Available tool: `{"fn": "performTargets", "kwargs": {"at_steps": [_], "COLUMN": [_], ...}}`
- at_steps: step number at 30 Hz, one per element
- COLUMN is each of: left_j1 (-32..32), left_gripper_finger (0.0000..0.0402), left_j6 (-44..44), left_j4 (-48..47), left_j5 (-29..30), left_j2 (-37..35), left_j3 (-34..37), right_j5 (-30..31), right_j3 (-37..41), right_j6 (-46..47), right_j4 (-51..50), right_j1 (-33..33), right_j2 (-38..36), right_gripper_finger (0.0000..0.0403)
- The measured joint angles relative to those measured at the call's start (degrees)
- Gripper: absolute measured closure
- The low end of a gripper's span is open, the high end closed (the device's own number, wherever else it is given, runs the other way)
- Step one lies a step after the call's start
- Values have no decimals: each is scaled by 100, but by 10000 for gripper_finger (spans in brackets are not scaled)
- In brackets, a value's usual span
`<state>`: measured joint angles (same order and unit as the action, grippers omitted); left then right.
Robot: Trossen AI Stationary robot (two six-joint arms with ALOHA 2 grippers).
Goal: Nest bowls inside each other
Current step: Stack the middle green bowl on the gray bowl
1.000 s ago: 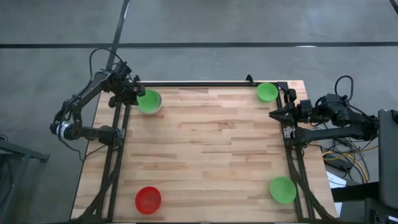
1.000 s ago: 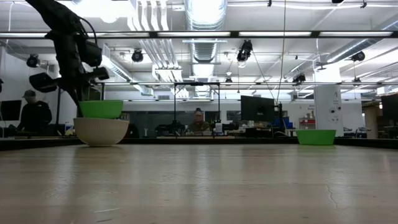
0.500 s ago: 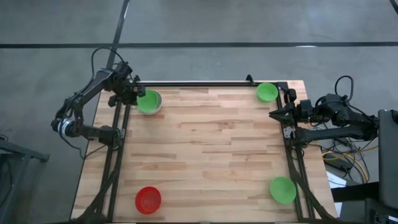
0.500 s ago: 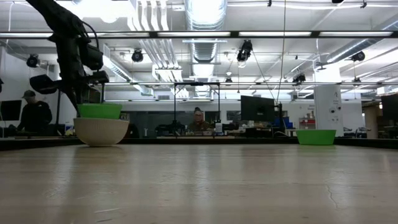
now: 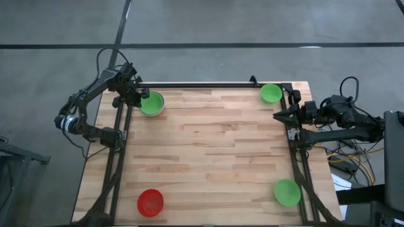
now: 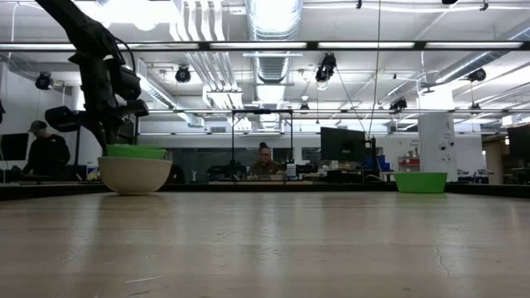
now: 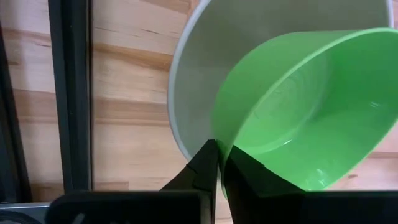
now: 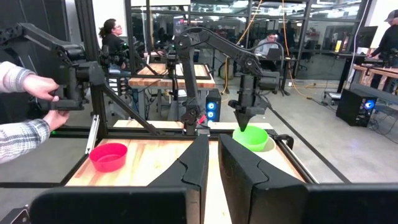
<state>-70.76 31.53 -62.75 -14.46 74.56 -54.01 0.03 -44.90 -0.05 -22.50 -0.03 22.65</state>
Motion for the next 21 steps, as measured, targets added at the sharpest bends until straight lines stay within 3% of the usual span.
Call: {"fn": "performTargets", "kwargs": {"at_steps": [9,21], "left_j1": [0,0], "left_gripper_finger": [372,313], "left_j6": [5,11], "left_j4": [22,20], "left_j5": [0,-4], "left_j2": [0,0], "left_j3": [2,2], "right_j5": [0,0], "right_j3": [0,0], "right_j6": [0,2], "right_j4": [-1,0], "right_j1": [0,1], "right_j2": [0,0], "right_gripper_finger": [369,369]}}
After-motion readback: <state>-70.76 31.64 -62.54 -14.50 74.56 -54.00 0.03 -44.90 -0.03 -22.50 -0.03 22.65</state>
